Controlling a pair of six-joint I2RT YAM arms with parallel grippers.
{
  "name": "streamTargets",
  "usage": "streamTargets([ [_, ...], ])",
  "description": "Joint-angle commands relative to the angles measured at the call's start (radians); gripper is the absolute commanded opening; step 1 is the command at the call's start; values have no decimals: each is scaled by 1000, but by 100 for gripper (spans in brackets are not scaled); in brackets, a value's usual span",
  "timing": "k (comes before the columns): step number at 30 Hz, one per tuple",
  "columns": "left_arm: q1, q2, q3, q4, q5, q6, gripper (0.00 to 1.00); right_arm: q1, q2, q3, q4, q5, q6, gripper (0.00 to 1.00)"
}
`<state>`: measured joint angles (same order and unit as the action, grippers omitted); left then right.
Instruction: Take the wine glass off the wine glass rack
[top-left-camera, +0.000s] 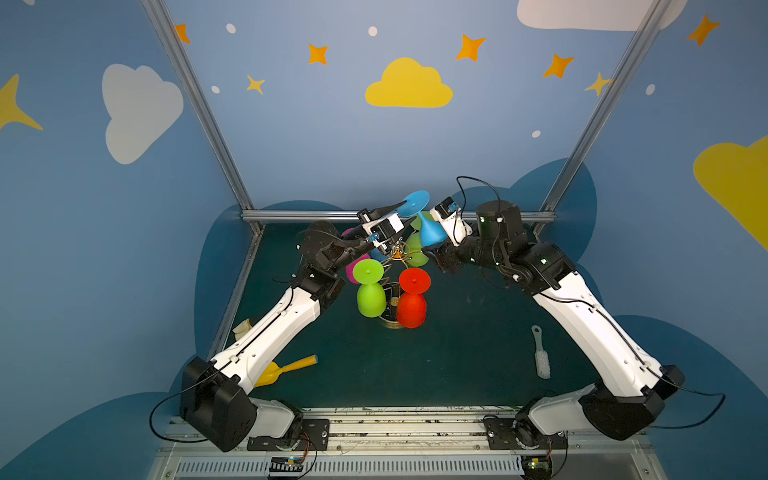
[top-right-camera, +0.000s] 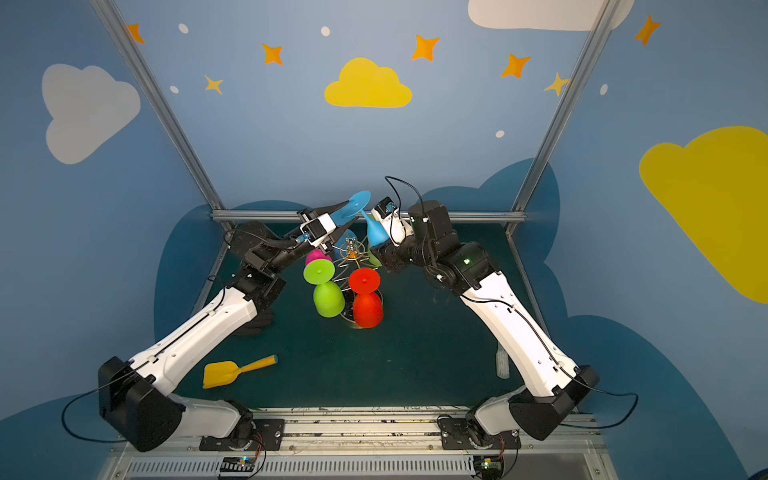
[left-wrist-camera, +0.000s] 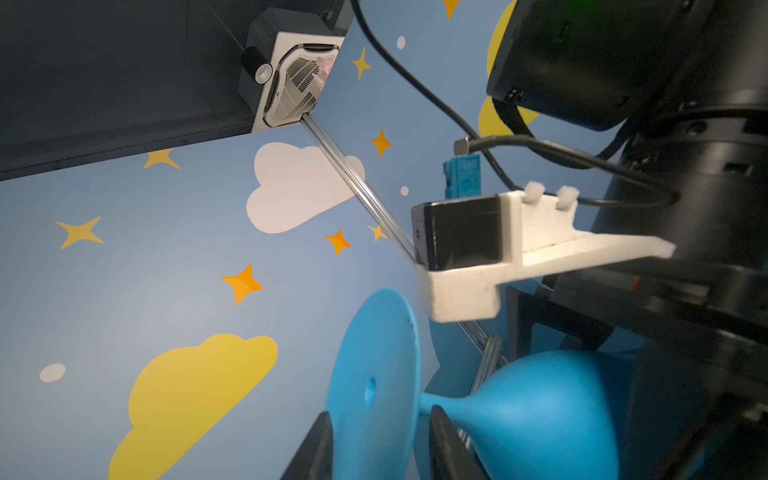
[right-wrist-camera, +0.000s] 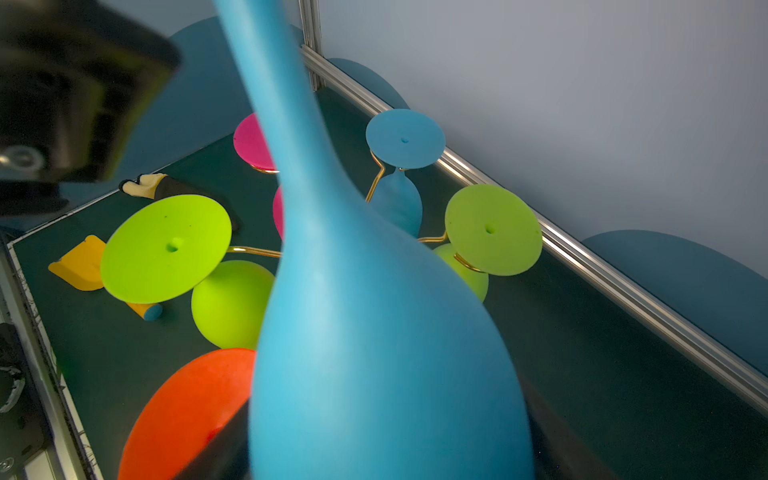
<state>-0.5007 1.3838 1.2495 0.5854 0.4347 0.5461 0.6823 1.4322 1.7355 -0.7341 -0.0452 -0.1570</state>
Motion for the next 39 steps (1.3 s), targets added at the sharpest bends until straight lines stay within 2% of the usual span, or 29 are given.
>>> streamTargets([
  [1,-3,-4,30,-4,16,11,32,9,8,32,-19,4,3,21],
  [3,-3,-3,30,-5,17,14,25,11,11,34,-21,2,5,21],
  [5,-3,-3,29,-3,11,13,11,12,13,38,-24,0,5,21],
  [6,-3,-5,27,-1,7,10,8,13,14,38,-24,-3,6,21],
  [10,-4,-7,20,14,-8,10,5,14,16,38,-21,-13,11,25],
  [11,-3,-9,19,16,-11,12,4,14,15,37,-18,-13,15,32],
  [15,-3,-14,18,14,-46,12,3,13,-11,6,30,-41,30,70],
  [18,-4,-23,14,13,-123,-31,3,11,-43,-32,102,-56,41,81],
  [24,-4,-46,10,-31,-194,-154,3,-2,-105,-107,240,-112,64,86],
  [26,-3,-55,4,-53,-253,-213,3,-8,-137,-144,297,-141,70,87],
  [31,2,-80,-4,-128,-336,-374,3,-49,-267,-257,480,-272,140,89],
  [35,25,-94,-7,-161,-347,-523,3,-89,-370,-338,596,-314,203,89],
  [39,57,-103,-20,-159,-303,-631,3,-126,-466,-434,668,-275,231,89],
])
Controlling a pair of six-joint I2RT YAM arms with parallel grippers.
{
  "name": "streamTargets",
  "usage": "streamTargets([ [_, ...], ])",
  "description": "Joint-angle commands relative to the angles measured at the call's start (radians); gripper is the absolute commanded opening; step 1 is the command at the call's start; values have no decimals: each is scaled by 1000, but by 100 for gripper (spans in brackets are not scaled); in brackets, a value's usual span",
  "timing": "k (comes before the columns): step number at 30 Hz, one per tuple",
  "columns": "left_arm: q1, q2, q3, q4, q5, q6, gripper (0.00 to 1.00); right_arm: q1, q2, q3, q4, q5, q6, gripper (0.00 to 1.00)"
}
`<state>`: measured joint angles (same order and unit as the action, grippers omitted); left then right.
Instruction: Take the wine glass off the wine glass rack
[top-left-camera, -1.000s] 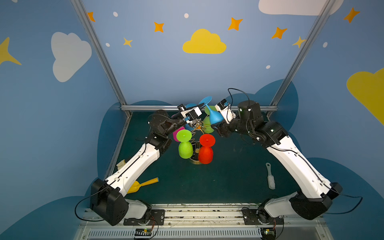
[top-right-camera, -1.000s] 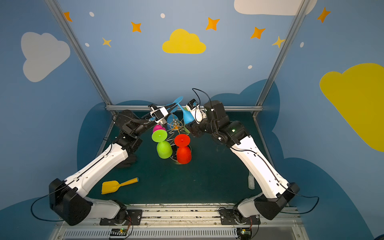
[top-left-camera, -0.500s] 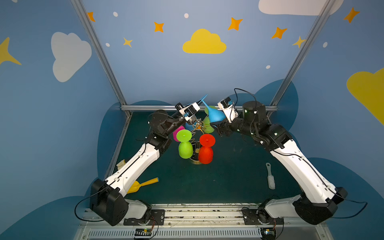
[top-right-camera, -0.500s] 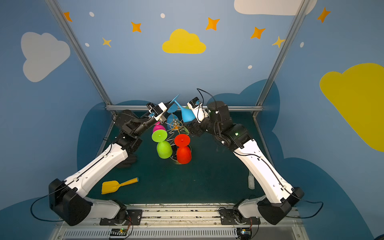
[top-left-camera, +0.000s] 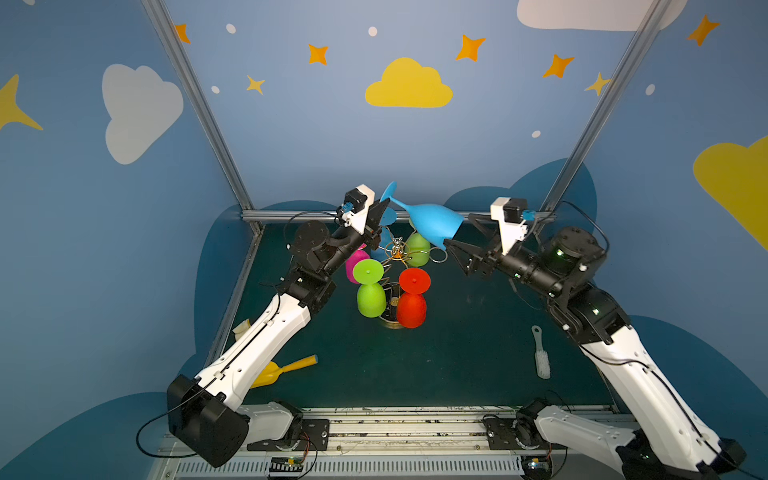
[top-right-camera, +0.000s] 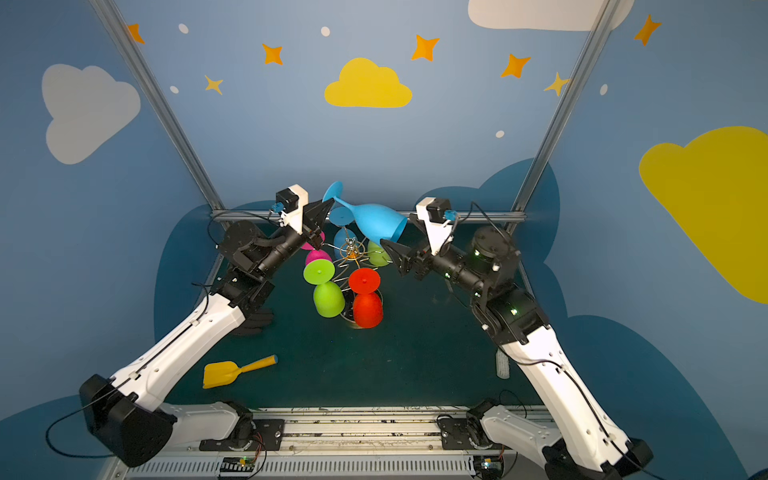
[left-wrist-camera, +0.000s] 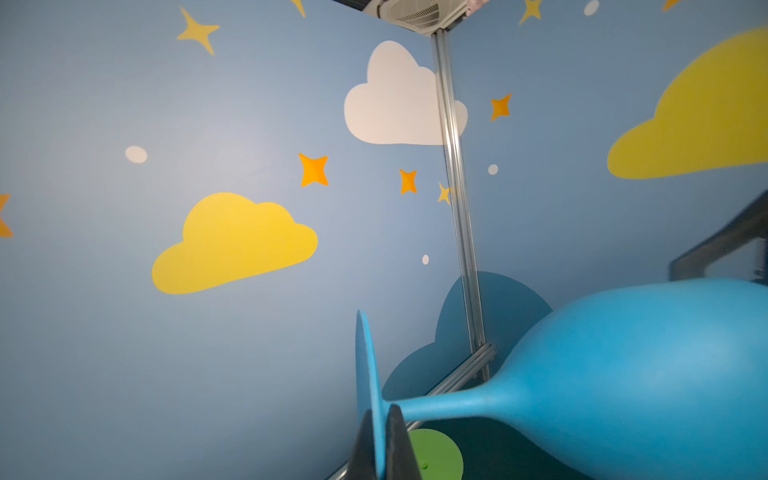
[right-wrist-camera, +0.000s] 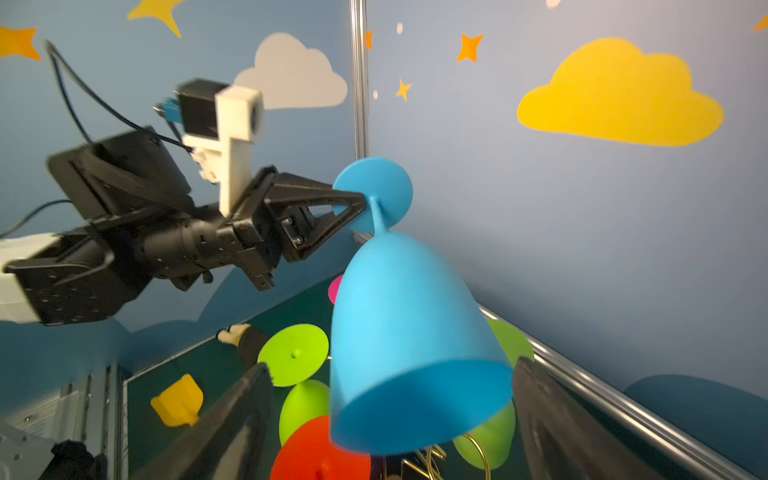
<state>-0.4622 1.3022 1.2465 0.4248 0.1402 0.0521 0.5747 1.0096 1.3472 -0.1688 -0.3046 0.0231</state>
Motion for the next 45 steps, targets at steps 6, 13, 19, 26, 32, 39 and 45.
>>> streamTargets([
  [6,38,-34,-45,45,74,-220,3,-96,-85,-112,87,42,148,87],
  [13,52,-43,-82,89,126,-266,3,-150,12,-51,49,-66,251,76],
  [19,58,-50,-102,106,139,-308,3,-150,91,-15,74,-151,279,71],
  [26,60,-50,-104,103,149,-317,3,-151,153,-4,133,-203,331,62],
  [32,60,-41,-114,103,148,-318,3,-142,198,13,181,-254,374,40],
  [39,61,-31,-121,111,147,-324,3,-126,232,37,176,-293,386,10],
  [45,61,-30,-133,124,137,-322,9,-122,233,40,166,-295,391,0],
])
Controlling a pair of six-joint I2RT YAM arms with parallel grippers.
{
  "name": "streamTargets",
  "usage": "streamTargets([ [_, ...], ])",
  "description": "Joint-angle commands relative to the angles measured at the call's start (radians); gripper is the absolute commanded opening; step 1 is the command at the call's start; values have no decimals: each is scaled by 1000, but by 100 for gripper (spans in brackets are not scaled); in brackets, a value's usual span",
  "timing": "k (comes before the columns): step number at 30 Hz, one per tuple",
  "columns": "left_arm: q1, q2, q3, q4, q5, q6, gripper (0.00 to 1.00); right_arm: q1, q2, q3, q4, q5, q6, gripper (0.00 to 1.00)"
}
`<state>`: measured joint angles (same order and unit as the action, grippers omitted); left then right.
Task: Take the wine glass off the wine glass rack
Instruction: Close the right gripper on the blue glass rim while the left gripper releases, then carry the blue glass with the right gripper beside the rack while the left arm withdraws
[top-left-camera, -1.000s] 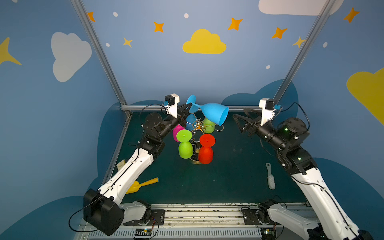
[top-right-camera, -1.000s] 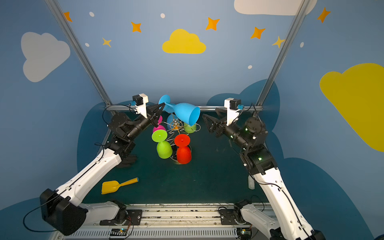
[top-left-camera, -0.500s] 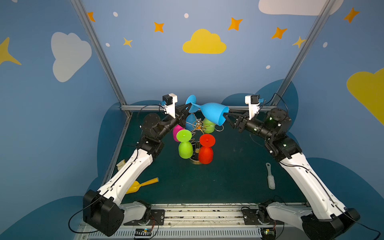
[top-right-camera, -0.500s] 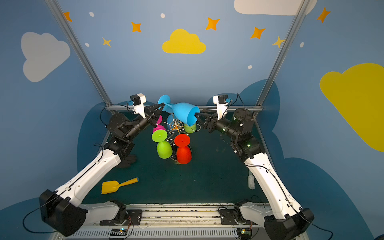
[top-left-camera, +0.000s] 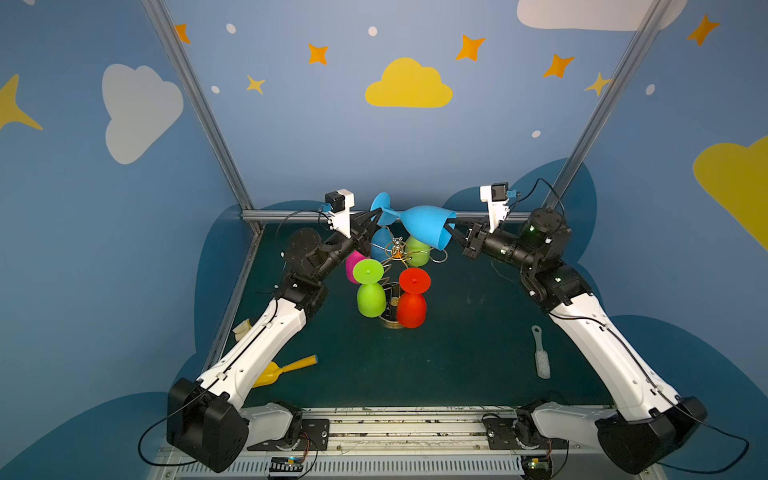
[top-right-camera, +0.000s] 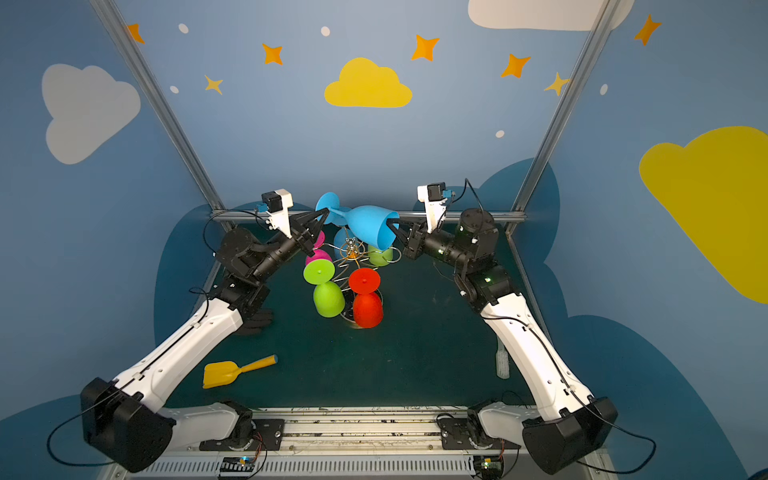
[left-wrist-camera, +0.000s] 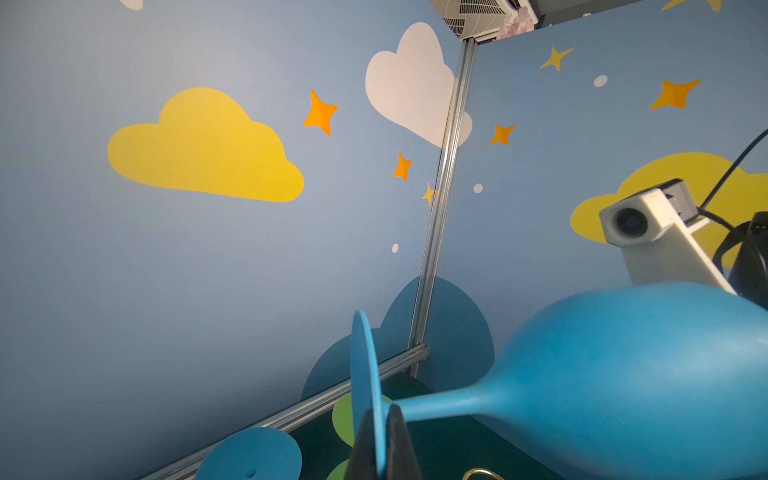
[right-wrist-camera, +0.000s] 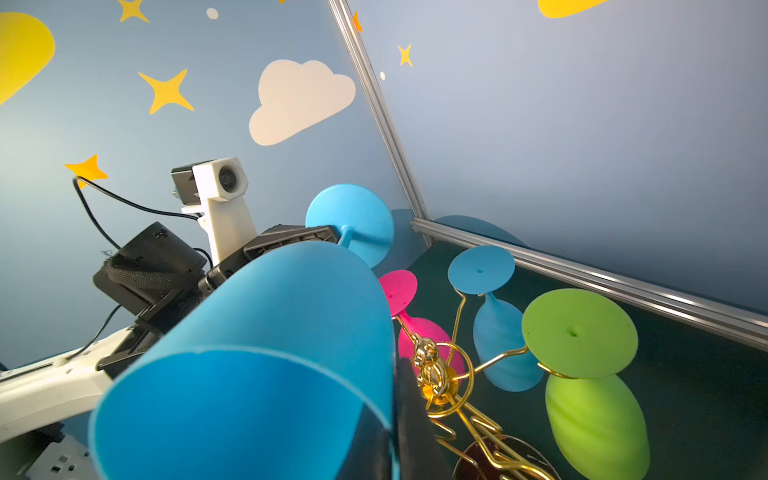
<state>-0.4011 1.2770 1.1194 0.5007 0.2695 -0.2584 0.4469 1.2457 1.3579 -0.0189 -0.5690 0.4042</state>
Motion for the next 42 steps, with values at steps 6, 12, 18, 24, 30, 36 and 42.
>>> streamTargets([
  [6,3,-16,-11,28,-66,-33,71,-10,-44,29,-26,48,-24,0],
  [12,32,-59,-96,112,-105,-75,85,-56,-139,28,-165,275,-170,0],
  [18,95,-166,-172,78,-118,-97,95,-147,-216,34,-351,442,-248,0],
  [24,147,-331,-237,-104,-201,28,97,-206,-237,50,-558,642,-327,0],
  [30,194,-404,-285,-201,-243,165,97,-206,-140,135,-724,761,-388,0],
  [36,226,-421,-329,-172,-258,129,97,-205,55,256,-835,768,-419,0],
  [42,255,-449,-340,-191,-255,106,97,-206,322,446,-969,749,-440,0],
])
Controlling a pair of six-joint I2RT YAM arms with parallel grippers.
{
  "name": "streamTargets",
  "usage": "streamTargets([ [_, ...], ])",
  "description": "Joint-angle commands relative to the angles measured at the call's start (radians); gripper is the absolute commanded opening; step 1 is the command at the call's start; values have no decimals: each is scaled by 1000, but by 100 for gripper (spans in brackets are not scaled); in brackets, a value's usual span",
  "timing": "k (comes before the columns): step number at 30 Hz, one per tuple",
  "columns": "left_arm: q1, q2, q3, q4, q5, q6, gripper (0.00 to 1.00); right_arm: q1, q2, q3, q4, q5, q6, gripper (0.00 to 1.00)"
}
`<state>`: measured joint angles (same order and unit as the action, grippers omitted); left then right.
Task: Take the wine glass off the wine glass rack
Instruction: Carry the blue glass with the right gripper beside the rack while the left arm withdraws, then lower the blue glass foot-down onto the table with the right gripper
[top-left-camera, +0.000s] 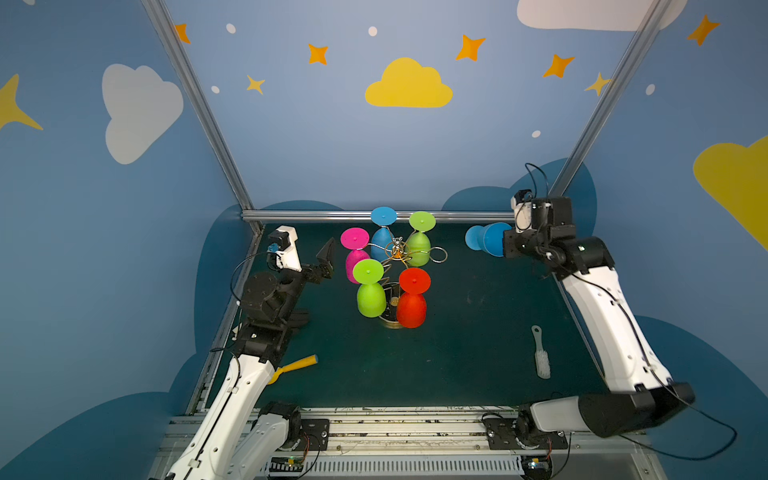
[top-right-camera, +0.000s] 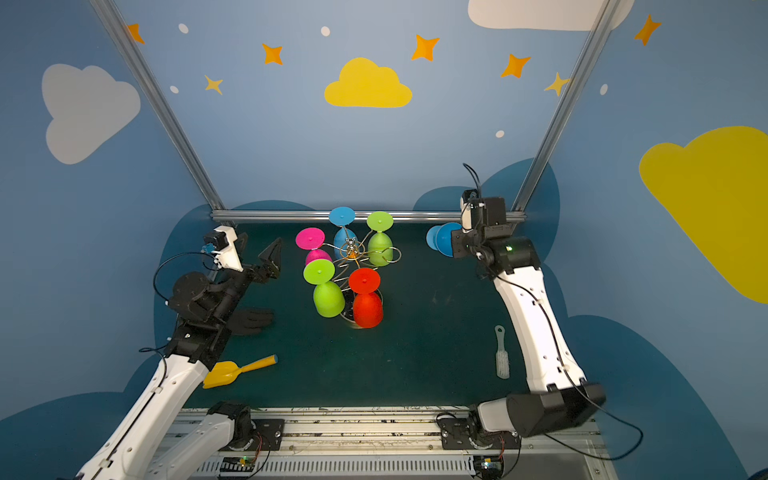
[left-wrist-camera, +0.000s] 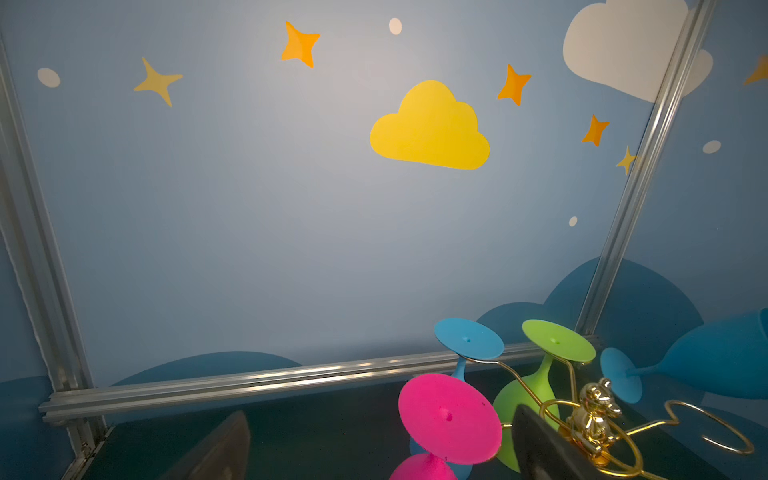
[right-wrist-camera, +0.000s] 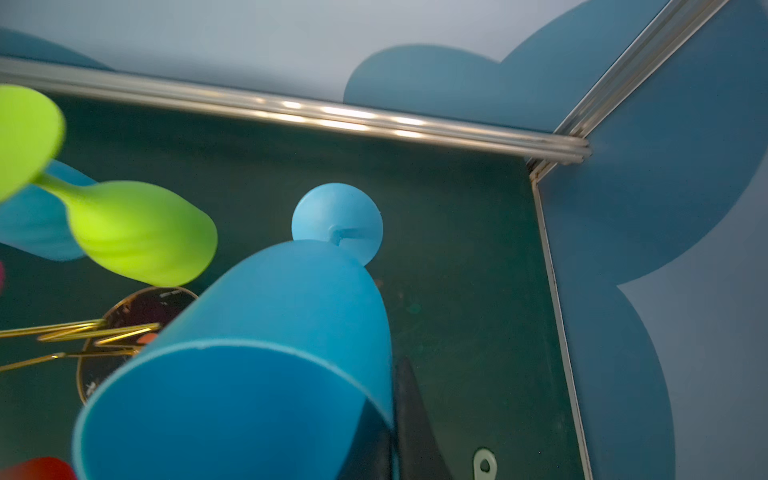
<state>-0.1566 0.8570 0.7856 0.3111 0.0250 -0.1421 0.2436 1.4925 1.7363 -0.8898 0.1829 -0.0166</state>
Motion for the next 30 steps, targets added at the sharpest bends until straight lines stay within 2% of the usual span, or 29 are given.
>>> streamTargets([
  [1,14,-37,-12,-1,-13,-13,97,-2,107,92,-104,-22,-21,0],
  [5,23,-60,-21,-4,-25,-27,97,0,258,213,-133,-69,-22,0],
  [13,46,-76,-28,-11,-20,-53,99,13,544,512,-293,-21,-46,0],
  [23,51,-83,-28,-20,-6,-42,100,21,748,728,-365,-12,-68,0],
  [30,54,-90,-27,-24,-11,-39,100,21,817,780,-375,-40,-76,0],
])
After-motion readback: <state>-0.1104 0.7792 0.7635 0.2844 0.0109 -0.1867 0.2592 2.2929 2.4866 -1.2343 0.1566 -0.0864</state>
